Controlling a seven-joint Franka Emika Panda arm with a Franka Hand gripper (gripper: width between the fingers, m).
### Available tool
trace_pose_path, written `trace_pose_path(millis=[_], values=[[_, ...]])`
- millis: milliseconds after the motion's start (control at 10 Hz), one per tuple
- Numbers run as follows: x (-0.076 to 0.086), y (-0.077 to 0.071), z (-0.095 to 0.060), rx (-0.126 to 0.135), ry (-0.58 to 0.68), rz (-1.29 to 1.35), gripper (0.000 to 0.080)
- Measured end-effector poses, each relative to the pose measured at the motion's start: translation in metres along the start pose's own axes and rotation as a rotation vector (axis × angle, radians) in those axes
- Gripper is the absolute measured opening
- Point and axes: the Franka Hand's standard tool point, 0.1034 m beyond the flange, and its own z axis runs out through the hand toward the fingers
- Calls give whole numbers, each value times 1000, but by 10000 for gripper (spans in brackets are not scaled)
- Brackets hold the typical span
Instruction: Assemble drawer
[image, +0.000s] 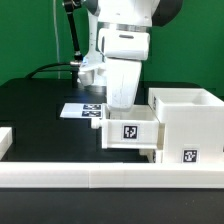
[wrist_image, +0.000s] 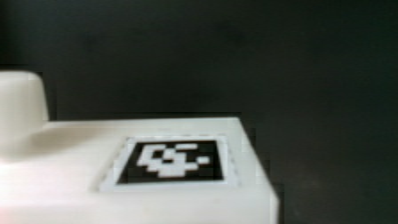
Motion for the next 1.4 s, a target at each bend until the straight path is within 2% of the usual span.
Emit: trace_pose_path(millis=[500, 700, 900, 1400], values=[[1, 0, 0, 1, 0, -2, 42], [9, 3, 0, 4, 1, -16, 42], [5, 3, 1, 11, 1, -44, 42], [9, 2, 2, 3, 4, -45, 42]])
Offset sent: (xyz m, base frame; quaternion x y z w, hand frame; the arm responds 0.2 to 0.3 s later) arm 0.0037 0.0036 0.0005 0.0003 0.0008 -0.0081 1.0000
